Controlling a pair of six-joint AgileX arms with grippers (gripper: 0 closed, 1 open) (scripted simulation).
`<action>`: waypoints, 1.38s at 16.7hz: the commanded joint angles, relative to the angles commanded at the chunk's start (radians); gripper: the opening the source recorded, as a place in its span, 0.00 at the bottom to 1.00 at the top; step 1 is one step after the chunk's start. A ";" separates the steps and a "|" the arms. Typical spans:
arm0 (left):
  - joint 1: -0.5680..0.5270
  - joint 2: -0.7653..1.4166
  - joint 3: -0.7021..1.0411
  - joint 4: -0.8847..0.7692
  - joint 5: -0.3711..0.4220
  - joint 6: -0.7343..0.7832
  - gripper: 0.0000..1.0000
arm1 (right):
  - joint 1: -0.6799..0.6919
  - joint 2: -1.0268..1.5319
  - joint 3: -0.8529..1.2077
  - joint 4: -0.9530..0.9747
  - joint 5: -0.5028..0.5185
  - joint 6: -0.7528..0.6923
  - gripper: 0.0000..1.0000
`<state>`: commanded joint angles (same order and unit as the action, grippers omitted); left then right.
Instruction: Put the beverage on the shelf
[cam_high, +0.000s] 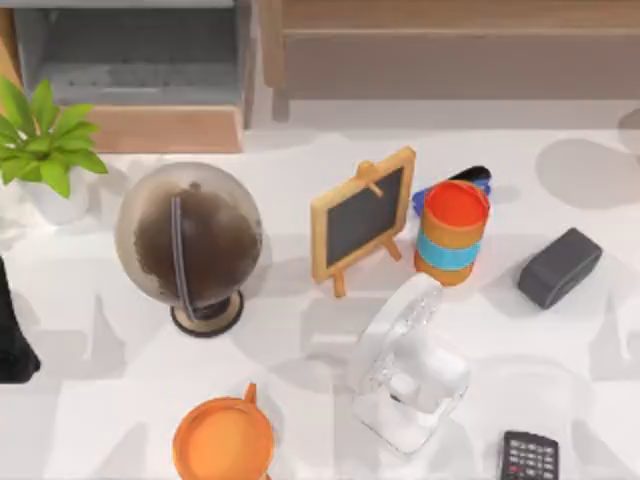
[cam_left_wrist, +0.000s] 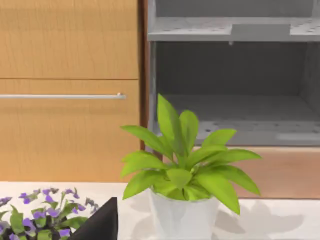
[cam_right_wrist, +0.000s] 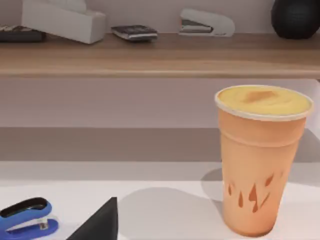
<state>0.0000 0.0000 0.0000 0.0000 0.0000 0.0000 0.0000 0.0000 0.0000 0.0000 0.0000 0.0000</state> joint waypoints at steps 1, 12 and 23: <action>0.000 0.000 0.000 0.000 0.000 0.000 1.00 | 0.000 0.000 0.000 0.000 0.000 0.000 1.00; 0.000 0.000 0.000 0.000 0.000 0.000 1.00 | -0.074 0.524 0.154 0.263 -0.058 -0.024 1.00; 0.000 0.000 0.000 0.000 0.000 0.000 1.00 | -0.197 1.403 0.425 0.719 -0.162 -0.054 1.00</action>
<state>0.0000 0.0000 0.0000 0.0000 0.0000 0.0000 -0.1972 1.4029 0.4253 0.7193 -0.1620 -0.0540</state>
